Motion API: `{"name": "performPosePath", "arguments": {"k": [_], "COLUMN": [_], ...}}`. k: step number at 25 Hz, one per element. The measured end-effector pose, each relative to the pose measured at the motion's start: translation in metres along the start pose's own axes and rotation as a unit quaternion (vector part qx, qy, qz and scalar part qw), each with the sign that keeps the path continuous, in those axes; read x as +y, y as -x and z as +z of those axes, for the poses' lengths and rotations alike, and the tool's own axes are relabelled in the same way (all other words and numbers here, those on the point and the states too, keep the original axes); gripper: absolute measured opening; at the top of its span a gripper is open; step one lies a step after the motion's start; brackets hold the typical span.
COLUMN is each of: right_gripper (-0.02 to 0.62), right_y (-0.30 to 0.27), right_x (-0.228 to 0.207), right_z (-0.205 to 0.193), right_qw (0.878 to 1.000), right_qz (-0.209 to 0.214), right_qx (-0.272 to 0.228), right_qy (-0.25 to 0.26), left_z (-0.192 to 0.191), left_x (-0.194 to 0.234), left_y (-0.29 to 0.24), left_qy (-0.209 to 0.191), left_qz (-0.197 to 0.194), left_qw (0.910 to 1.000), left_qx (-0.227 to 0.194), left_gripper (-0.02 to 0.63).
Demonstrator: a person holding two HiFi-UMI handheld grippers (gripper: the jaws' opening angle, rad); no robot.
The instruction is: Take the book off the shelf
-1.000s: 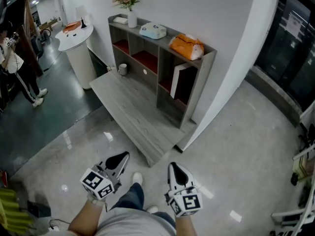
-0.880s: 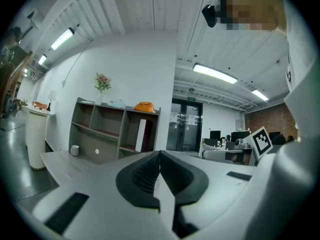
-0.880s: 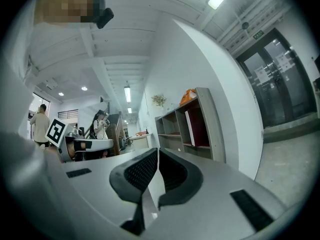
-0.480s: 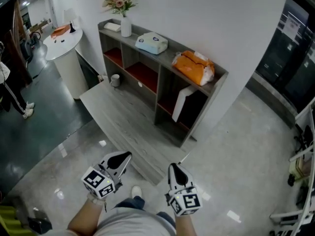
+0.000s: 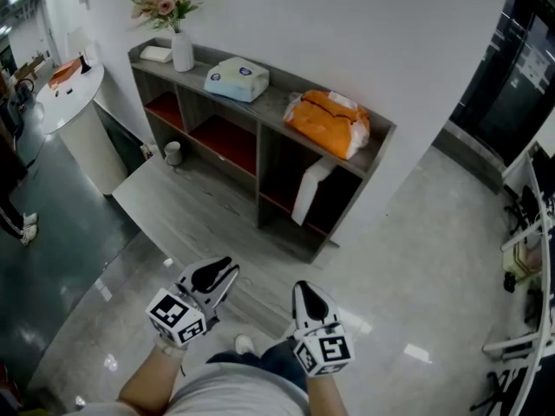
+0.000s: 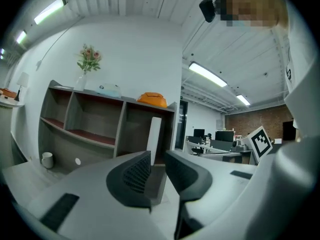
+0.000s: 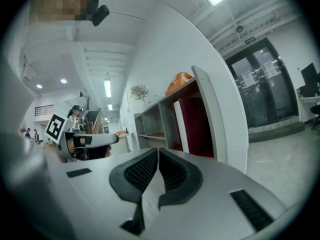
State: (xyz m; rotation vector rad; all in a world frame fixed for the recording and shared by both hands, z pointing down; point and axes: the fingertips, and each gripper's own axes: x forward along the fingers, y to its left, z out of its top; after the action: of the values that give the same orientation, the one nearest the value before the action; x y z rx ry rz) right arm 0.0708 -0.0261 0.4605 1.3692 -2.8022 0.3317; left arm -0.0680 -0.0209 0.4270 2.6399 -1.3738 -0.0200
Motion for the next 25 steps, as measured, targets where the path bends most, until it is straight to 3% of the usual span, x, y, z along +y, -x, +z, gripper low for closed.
{"name": "performPosePath", "arguments": {"k": [5, 11, 25], "right_gripper": [0.021, 0.021, 0.021], "right_y": [0.005, 0.016, 0.01], "right_x": [-0.023, -0.055, -0.136], "right_z": [-0.003, 0.001, 0.004], "right_qw": [0.999, 0.997, 0.991], "right_qz": [-0.041, -0.078, -0.13], "right_qx": [0.006, 0.011, 0.024], "right_qy": [-0.01, -0.014, -0.036], "left_z": [-0.001, 0.003, 0.002], "left_x": [0.007, 0.008, 0.03], "left_y": [-0.045, -0.105, -0.235], "left_qy": [0.0, 0.004, -0.011], "left_qz": [-0.031, -0.041, -0.027], "left_qw": [0.9994, 0.999, 0.9992], "left_qx": [0.012, 0.018, 0.028], "left_gripper": [0.154, 0.27, 0.334]}}
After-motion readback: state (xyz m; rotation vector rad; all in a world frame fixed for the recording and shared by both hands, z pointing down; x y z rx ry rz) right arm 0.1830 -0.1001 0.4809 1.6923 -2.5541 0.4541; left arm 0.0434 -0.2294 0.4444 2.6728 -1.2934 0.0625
